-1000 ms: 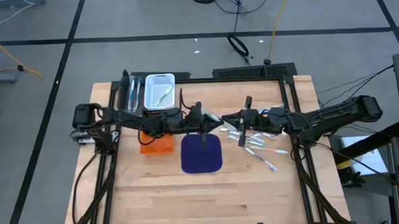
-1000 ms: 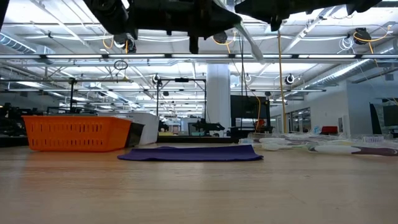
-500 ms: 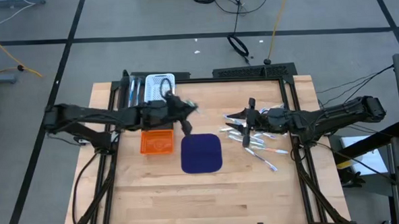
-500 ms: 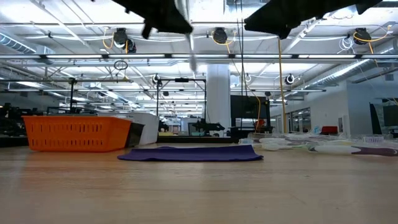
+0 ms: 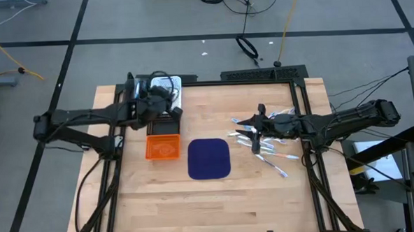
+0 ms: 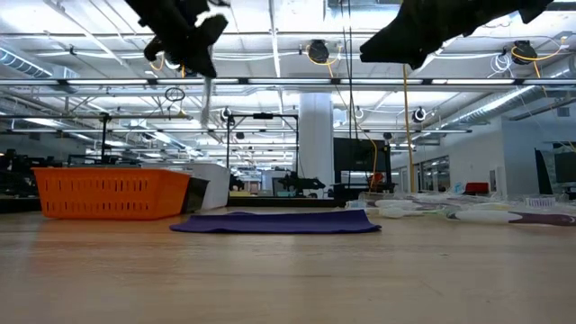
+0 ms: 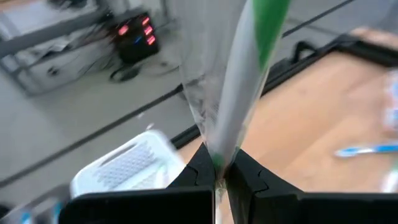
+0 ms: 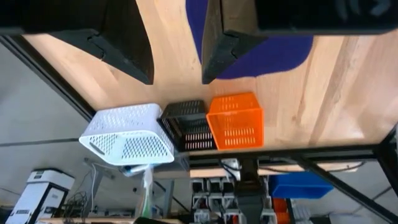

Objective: Pick & Place Toothbrushes
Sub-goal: Put the green toothbrush into the white bin

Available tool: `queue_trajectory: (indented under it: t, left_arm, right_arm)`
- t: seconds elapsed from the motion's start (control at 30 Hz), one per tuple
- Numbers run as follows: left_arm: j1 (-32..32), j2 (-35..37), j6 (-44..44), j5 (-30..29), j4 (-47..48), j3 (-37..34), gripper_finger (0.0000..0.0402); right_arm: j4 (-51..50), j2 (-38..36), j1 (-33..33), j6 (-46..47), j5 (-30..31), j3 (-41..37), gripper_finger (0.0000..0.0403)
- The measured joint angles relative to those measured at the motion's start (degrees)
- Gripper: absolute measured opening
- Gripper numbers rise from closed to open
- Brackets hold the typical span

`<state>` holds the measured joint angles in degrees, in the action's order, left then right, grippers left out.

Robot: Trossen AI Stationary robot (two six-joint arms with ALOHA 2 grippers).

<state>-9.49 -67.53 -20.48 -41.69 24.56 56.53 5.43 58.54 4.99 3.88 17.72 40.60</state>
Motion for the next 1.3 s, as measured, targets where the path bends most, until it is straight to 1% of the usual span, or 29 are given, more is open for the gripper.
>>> queue_trajectory:
  t: [0.13,0.23,0.37,0.57,0.73,0.8,1.03,1.2,1.3]
  left_arm:
    - [-4.7,0.0,-1.6,0.4,4.3,0.0,0.0004]
    - [-8.3,0.0,-2.5,2.6,5.9,0.0,0.0004]
    - [-13.4,-0.4,-2.6,7.6,6.9,0.0,0.0004]
    - [-19.8,-4.0,-2.6,14.7,6.8,0.0,0.0004]
    - [-24.8,-7.6,-2.6,21.0,6.9,0.0,0.0004]
    - [-26.5,-8.8,-2.4,22.6,6.9,0.0,0.0004]
    - [-30.1,-13.4,-2.3,26.9,7.5,0.0,0.0004]
    - [-30.9,-15.6,-1.5,27.1,7.4,0.0,0.0021]
    - [-31.0,-15.9,-1.0,27.1,7.4,0.0,0.0019]
  right_arm:
    - [-0.1,0.0,0.0,0.0,0.0,0.0,0.0124]
    - [-0.2,0.0,0.0,0.0,0.0,0.0,0.0124]
    - [-0.2,0.0,0.0,0.0,0.0,0.0,0.0121]
    - [0.1,0.0,0.0,0.0,0.0,-0.2,0.0119]
    - [0.4,0.0,0.0,0.0,0.0,-2.1,0.0118]
    - [1.3,0.0,0.0,0.0,0.0,-3.1,0.0118]
    - [7.4,0.0,0.0,0.0,0.0,-6.5,0.0117]
    - [9.8,0.0,0.0,0.0,0.0,-8.2,0.0115]
    - [9.7,0.0,0.0,0.0,0.0,-8.5,0.0114]
